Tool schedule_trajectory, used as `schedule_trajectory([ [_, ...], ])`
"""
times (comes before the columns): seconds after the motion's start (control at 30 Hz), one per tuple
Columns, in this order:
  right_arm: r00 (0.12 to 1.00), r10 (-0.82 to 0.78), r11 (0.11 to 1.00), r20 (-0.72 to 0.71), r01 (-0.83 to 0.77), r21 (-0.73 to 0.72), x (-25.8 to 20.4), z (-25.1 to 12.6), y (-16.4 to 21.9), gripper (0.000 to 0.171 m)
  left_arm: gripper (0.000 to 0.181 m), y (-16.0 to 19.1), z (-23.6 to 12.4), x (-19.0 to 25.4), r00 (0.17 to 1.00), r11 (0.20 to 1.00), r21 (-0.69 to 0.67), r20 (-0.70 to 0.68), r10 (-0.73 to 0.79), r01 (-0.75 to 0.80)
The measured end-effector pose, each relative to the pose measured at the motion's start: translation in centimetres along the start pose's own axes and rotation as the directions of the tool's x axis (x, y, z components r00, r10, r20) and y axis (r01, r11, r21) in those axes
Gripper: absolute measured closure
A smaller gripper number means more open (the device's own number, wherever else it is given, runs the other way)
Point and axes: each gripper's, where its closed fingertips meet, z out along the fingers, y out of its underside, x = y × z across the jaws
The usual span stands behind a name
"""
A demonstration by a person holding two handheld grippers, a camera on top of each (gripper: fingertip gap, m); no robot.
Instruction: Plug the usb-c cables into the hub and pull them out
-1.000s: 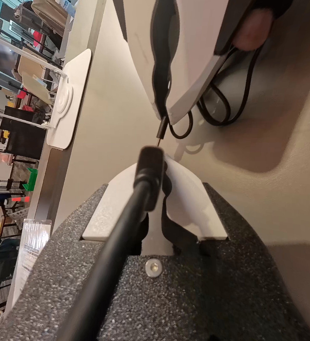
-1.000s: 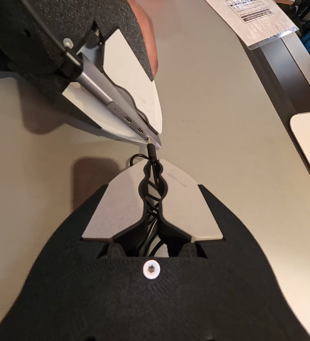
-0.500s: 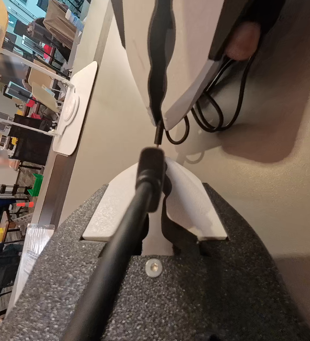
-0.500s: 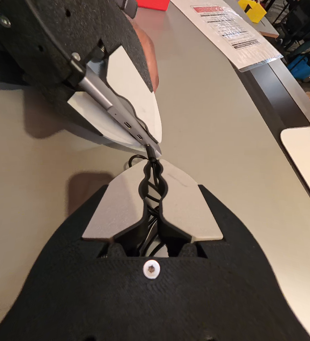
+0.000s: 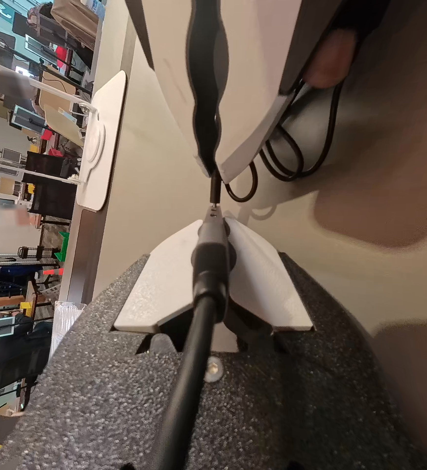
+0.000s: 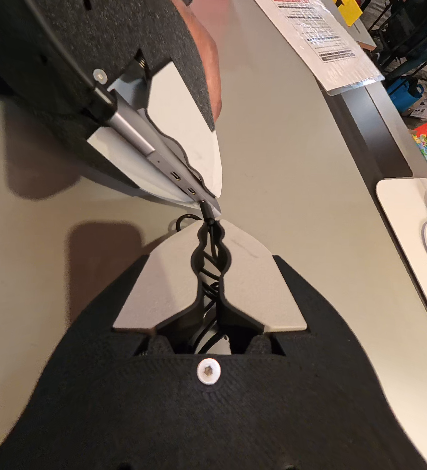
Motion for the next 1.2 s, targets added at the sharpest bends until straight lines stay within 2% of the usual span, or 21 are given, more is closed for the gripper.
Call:
schedule_trajectory([
  [0.83,0.964,-0.216,0.976,-0.154,0.214,-0.028,0.5,0.3,-0.4,0.168,0.171,0.4,0.1,-0.7,0.996,0.993,-0.112,0.075,0.04,-0.032],
  [0.93,0.966,-0.212,0.977,-0.15,0.213,-0.008,0.4,0.3,-0.5,0.167,0.171,0.4,0.1,-0.7,0.997,0.995,-0.093,0.069,0.025,-0.018],
  [1.1,0.973,-0.17,0.973,-0.153,0.191,0.132,0.6,-0.2,-1.4,0.166,0.171,-0.1,-0.4,-1.2,0.997,0.999,0.006,0.065,-0.032,0.031],
  [1.2,0.965,-0.206,0.962,-0.164,0.231,0.15,0.5,-0.2,-1.6,0.166,0.17,-0.4,-0.6,-1.3,0.997,0.997,0.057,0.064,-0.046,0.042],
])
